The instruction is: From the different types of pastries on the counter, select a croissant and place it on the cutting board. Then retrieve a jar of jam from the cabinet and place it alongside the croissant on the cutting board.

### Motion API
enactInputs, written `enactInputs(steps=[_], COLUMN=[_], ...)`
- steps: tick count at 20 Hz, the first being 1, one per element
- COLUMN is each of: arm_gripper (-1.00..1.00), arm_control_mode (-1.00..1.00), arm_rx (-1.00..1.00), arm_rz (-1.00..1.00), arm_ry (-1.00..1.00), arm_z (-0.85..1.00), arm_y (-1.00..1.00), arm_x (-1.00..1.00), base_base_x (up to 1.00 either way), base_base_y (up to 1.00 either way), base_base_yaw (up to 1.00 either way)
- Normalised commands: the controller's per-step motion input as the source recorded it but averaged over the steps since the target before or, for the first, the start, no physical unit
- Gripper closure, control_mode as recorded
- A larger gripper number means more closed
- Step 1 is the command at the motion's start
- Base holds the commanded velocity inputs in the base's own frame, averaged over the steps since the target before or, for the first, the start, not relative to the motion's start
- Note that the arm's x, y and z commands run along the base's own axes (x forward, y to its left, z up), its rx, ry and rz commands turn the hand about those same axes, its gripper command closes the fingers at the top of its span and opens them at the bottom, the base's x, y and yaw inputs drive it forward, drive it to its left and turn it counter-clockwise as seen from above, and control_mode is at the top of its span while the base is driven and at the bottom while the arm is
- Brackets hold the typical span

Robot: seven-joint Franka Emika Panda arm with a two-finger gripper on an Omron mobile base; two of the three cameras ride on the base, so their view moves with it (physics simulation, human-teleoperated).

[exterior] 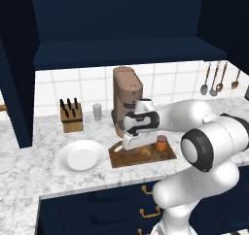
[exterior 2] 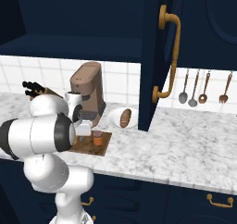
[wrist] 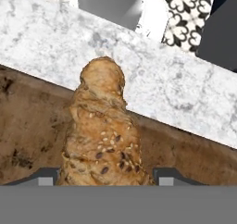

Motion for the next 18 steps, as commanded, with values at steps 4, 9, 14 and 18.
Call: enactInputs(steps=[4,9,14,18], arm_gripper=[1.0,1.0,-1.0,-1.0], arm_control_mode=[-1.0,-1.0,-1.0,-1.0], arm_rx=[0.0,0.0,0.0,0.04], arm_rz=[-0.03,-0.02,0.0,0.0], arm_ry=[0.01,0.0,0.0,0.03], arm_z=[-0.31,-0.34,-0.25,0.0], arm_y=[0.0,0.0,-0.01,0.0], arm_x=[0.0,0.0,0.0,0.0], base_base_x=[0.0,0.0,0.0,0.0], base_base_y=[0.0,0.0,0.0,0.0], base_base_yaw=[0.0,0.0,0.0,0.0])
